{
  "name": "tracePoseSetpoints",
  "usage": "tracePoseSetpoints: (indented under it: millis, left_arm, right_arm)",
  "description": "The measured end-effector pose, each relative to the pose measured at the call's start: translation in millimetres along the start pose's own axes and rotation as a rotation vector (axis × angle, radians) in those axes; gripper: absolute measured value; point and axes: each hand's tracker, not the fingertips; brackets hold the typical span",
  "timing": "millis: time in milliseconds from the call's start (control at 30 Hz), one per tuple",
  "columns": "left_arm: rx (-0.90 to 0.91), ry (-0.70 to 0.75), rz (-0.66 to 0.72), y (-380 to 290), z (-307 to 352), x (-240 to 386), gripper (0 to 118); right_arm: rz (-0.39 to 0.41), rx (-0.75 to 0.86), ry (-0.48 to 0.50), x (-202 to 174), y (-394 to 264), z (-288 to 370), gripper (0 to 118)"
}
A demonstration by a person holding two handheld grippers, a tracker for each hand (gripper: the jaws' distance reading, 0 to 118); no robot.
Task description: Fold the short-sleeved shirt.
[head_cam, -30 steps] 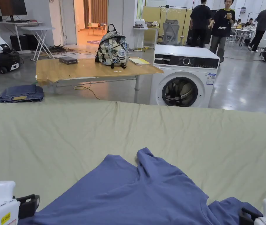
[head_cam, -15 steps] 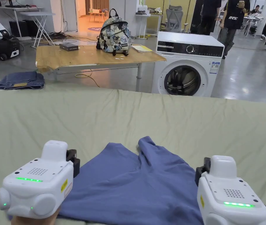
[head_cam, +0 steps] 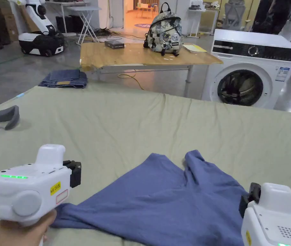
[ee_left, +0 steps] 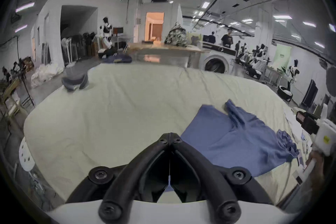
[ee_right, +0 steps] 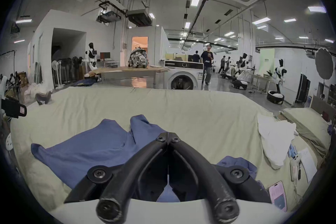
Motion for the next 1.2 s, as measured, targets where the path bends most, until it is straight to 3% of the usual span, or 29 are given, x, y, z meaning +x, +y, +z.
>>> tracePoseSetpoints:
  millis: [233, 300, 400, 433, 633, 733, 800, 833, 867, 1000, 1133, 1200]
  left_arm:
    - [-0.258, 0.008, 0.155, -12.5, -33.6, -86.9, 3]
    - [-0.337, 0.010, 0.194, -18.4, -47.3, -100.0, 39]
    - [-0.407, 0.021, 0.242, -31.7, -67.7, -106.4, 77]
    - [-0.429, 0.028, 0.269, -34.9, -74.4, -109.3, 77]
    - [-0.487, 0.091, 0.334, -57.2, -93.0, -94.3, 77]
    - [-0.489, 0.157, 0.284, -60.5, -106.3, -93.4, 74]
    - [-0.499, 0.249, 0.203, -58.3, -109.6, -84.5, 52]
    - [-0.502, 0.278, 0.159, -58.6, -111.0, -81.0, 47]
    - [-0.498, 0.267, 0.137, -60.2, -108.0, -72.8, 41]
    - [-0.497, 0.213, 0.105, -60.7, -101.0, -47.9, 0]
    - [-0.516, 0.184, 0.072, -63.7, -96.1, -35.7, 0]
    - [-0.491, 0.157, 0.118, -61.7, -87.2, -38.2, 0]
  right_arm:
    - [0.032, -0.055, 0.016, 0.7, -9.7, -16.0, 0]
    - [0.038, -0.072, 0.016, -1.0, -6.3, -13.1, 0]
    - [0.048, -0.096, 0.015, -2.8, -10.1, -17.3, 0]
    - [0.051, -0.100, 0.014, -2.9, -12.1, -18.3, 0]
    - [0.075, -0.134, 0.008, -3.6, -22.7, -21.8, 0]
    - [0.078, -0.154, 0.005, -3.4, -24.6, -21.5, 0]
    - [0.080, -0.163, 0.004, -4.0, -26.0, -22.2, 0]
    - [0.080, -0.166, 0.003, -4.2, -25.9, -21.6, 0]
    - [0.080, -0.168, 0.004, -4.5, -25.9, -20.9, 0]
    - [0.084, -0.177, 0.010, -5.9, -29.9, -24.1, 0]
    - [0.081, -0.183, 0.016, -6.3, -30.0, -25.1, 0]
    - [0.078, -0.184, 0.016, -3.5, -29.0, -26.2, 0]
